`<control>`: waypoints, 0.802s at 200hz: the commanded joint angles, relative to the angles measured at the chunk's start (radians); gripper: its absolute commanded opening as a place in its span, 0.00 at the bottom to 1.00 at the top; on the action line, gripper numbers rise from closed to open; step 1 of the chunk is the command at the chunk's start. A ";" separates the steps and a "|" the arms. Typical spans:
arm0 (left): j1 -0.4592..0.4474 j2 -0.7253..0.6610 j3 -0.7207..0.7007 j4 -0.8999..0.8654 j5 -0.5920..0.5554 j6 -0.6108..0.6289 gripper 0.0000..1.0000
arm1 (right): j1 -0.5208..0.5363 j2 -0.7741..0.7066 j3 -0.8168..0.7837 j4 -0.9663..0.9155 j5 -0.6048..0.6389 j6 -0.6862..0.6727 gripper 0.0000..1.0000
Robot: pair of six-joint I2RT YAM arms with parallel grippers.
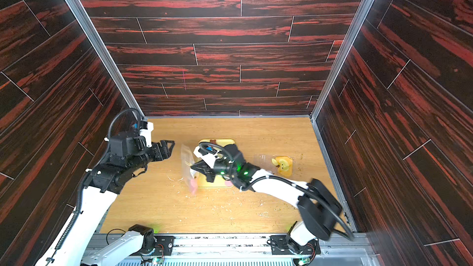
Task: Put the cookies into a resealable bag to prevent moisture
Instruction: Pick up the ziploc bag from the center of the board, then place the ziploc bag at the center of the board.
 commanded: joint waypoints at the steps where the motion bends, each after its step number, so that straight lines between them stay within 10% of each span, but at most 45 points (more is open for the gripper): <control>1: -0.002 0.012 0.021 -0.046 0.224 0.217 0.77 | -0.021 -0.096 -0.031 -0.261 -0.165 -0.130 0.00; 46: -0.003 -0.010 -0.024 -0.066 0.436 0.378 0.78 | -0.042 -0.154 -0.019 -0.615 -0.202 -0.270 0.00; 160: -0.245 0.165 -0.114 -0.084 0.609 0.706 0.88 | -0.180 -0.249 -0.228 -0.460 -0.134 -0.318 0.00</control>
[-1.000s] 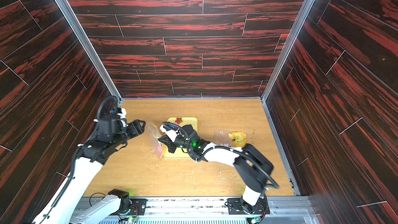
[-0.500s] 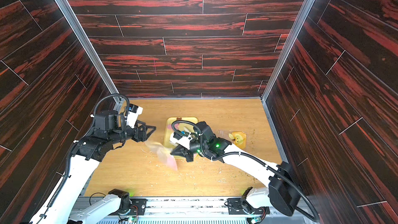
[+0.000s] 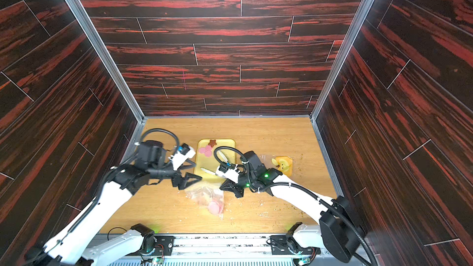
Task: Put the cookies into a resealable bag to prevent moisture
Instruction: Place the ziploc bag at the center of the board, then close the ziploc bag at the center of the board.
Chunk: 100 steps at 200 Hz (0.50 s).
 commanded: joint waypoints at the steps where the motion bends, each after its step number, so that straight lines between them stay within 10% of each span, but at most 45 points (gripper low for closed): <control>1: -0.044 0.077 0.054 -0.075 0.063 0.160 0.88 | -0.014 -0.037 -0.024 0.054 -0.027 -0.039 0.00; 100: -0.135 0.341 0.172 -0.141 0.114 0.257 0.72 | -0.037 -0.056 -0.115 0.252 -0.110 0.004 0.03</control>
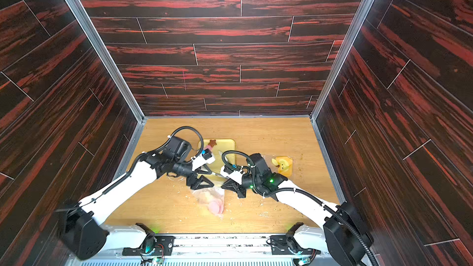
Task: Put the cookies into a resealable bag to prevent moisture
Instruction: Close the ziploc bag at the center of the board.
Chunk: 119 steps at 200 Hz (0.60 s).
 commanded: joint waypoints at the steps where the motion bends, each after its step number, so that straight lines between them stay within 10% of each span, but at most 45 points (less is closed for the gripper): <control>1: -0.024 0.031 0.038 -0.060 0.041 0.078 0.72 | -0.014 -0.010 -0.020 0.071 -0.057 0.007 0.03; 119: -0.057 0.120 0.081 -0.078 -0.014 0.113 0.28 | -0.055 0.017 -0.041 0.111 -0.135 0.041 0.05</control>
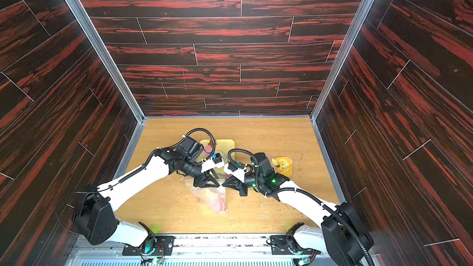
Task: Put the cookies into a resealable bag to prevent moisture
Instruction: Close the ziploc bag at the center of the board.
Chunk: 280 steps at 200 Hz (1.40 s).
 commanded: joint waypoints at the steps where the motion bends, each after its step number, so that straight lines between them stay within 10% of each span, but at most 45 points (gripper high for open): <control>1: 0.000 0.009 0.034 -0.045 0.007 0.043 0.28 | -0.004 0.017 -0.007 0.019 -0.042 -0.002 0.05; 103: 0.000 0.009 0.070 -0.121 0.031 0.037 0.00 | -0.008 0.026 -0.021 0.110 -0.054 0.058 0.24; 198: 0.004 -0.005 0.080 -0.145 0.027 0.024 0.14 | -0.007 0.089 -0.022 0.234 -0.105 0.150 0.17; 280: 0.014 -0.099 0.041 -0.167 -0.129 0.016 0.52 | -0.026 0.106 -0.043 0.261 -0.120 0.219 0.00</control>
